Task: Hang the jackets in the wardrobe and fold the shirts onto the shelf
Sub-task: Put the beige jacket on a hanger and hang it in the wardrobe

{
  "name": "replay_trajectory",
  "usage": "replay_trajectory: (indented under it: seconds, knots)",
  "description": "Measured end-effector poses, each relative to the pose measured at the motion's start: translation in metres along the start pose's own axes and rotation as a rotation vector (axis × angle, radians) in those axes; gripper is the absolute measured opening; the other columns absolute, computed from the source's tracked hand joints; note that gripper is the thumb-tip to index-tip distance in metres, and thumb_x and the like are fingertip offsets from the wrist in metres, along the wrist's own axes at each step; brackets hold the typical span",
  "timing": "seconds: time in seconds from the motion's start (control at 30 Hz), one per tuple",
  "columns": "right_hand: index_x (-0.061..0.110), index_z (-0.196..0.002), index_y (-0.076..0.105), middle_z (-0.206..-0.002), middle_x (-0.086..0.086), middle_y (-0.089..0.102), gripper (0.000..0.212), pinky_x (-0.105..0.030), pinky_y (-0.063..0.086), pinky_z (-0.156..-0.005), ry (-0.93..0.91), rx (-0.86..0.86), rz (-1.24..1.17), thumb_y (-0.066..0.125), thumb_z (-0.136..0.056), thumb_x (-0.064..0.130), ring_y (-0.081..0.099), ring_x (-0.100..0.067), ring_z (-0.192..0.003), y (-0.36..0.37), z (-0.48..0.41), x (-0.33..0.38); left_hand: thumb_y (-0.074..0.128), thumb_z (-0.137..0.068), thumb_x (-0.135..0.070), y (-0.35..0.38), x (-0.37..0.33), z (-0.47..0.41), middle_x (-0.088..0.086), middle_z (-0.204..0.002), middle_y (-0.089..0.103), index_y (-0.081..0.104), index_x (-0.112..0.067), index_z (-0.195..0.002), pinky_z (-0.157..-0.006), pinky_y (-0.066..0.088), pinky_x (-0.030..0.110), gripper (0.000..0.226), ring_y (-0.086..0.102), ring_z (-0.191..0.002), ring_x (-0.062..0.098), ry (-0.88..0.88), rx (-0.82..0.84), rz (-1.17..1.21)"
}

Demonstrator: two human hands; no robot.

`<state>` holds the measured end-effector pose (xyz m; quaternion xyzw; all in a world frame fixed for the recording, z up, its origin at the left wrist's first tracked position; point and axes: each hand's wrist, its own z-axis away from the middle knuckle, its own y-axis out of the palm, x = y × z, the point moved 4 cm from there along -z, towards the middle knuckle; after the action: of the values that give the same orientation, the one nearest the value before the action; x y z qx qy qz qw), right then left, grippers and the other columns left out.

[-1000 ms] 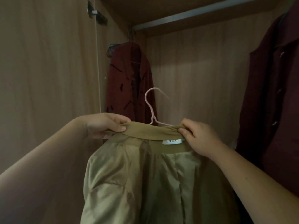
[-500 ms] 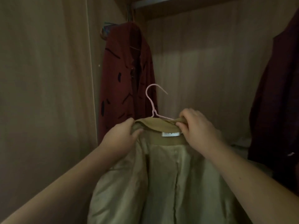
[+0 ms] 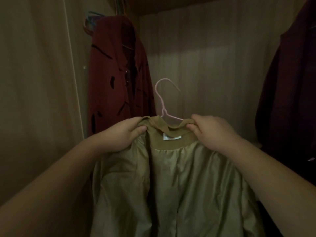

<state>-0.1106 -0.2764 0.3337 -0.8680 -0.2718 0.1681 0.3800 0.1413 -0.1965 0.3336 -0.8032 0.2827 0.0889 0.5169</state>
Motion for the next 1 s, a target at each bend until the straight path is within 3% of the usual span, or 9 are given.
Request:
replay_trajectory:
  seconds: [0.17,0.3,0.37,0.43,0.5,0.6,0.73,0.83,1.0]
  knots:
    - [0.022,-0.082,0.047,-0.09,-0.007,0.067,0.032,-0.039,0.047,-0.067,0.082,-0.055,-0.145,0.045,-0.095,0.052,0.063,-0.034,-0.089,0.003,0.0,-0.028,0.057,-0.097,-0.039,0.01,0.008,0.003,-0.016,-0.107,0.064,0.058,-0.031,-0.114,-0.088,0.049,0.03,0.018,0.059,-0.099,-0.001,0.007,-0.159,-0.158]
    - [0.027,-0.08,0.047,-0.077,0.002,0.062,0.033,-0.043,0.051,-0.069,0.048,-0.042,-0.326,0.042,-0.087,0.059,0.063,-0.029,-0.082,0.01,0.006,-0.045,0.055,-0.09,-0.056,0.034,0.013,0.021,-0.003,-0.146,0.042,0.028,-0.03,-0.151,-0.117,0.026,0.048,0.071,0.033,-0.141,0.021,-0.112,-0.376,-0.489]
    - [0.025,-0.081,0.049,-0.077,0.002,0.063,0.029,-0.044,0.052,-0.07,0.035,-0.037,-0.368,0.047,-0.09,0.053,0.063,-0.028,-0.082,0.015,0.008,-0.05,0.058,-0.083,-0.065,0.045,0.005,0.034,0.003,-0.158,0.022,0.01,-0.026,-0.156,-0.122,0.01,0.053,0.096,0.01,-0.15,0.024,-0.204,-0.482,-0.502]
    - [0.021,-0.082,0.05,-0.078,0.001,0.063,0.03,-0.043,0.052,-0.071,0.037,-0.047,-0.391,0.05,-0.092,0.05,0.063,-0.028,-0.082,0.02,0.01,-0.057,0.063,-0.075,-0.072,0.064,-0.004,0.049,0.007,-0.157,0.02,0.013,-0.018,-0.153,-0.121,0.012,0.052,0.107,0.009,-0.15,0.027,-0.288,-0.559,-0.446]
    - [0.018,-0.08,0.05,-0.078,-0.002,0.063,0.03,-0.043,0.051,-0.07,0.042,-0.052,-0.405,0.052,-0.094,0.045,0.062,-0.03,-0.082,0.02,0.012,-0.064,0.069,-0.071,-0.069,0.084,-0.01,0.063,0.014,-0.149,0.029,0.025,-0.012,-0.142,-0.115,0.026,0.054,0.102,0.022,-0.143,0.034,-0.375,-0.605,-0.489]
    - [0.015,-0.08,0.055,-0.081,-0.004,0.065,0.028,-0.04,0.048,-0.072,0.037,-0.004,-0.444,0.055,-0.097,0.037,0.061,-0.027,-0.083,0.018,0.016,-0.073,0.07,-0.082,-0.039,0.092,-0.008,0.073,0.015,-0.133,0.041,0.039,-0.008,-0.124,-0.095,0.047,0.05,0.062,0.04,-0.124,0.036,-0.419,-0.627,-0.477]
    - [0.02,-0.076,0.058,-0.078,0.003,0.064,0.033,-0.036,0.048,-0.071,0.002,0.071,-0.416,0.05,-0.096,0.044,0.061,-0.021,-0.079,0.015,0.023,-0.083,0.045,-0.092,-0.016,0.076,-0.02,0.075,0.001,-0.101,0.056,0.046,-0.02,-0.107,-0.072,0.049,0.04,0.016,0.055,-0.092,0.027,-0.341,-0.635,-0.453]
    - [0.022,-0.069,0.058,-0.067,0.006,0.062,0.047,-0.038,0.051,-0.07,-0.024,0.138,-0.356,0.042,-0.09,0.061,0.06,-0.015,-0.069,0.015,0.028,-0.087,0.044,-0.093,-0.015,0.066,-0.032,0.073,-0.002,-0.084,0.057,0.039,-0.022,-0.098,-0.059,0.045,0.038,0.01,0.058,-0.071,0.03,-0.296,-0.591,-0.569]
    - [0.028,-0.074,0.065,-0.067,0.007,0.065,0.058,-0.039,0.051,-0.068,-0.13,0.353,-0.412,0.036,-0.08,0.078,0.062,-0.009,-0.066,0.012,0.033,-0.085,0.041,-0.087,-0.032,0.043,-0.005,0.075,0.006,-0.091,0.062,0.043,-0.022,-0.102,-0.061,0.053,0.04,0.018,0.066,-0.081,0.031,-0.024,-0.314,-0.757]
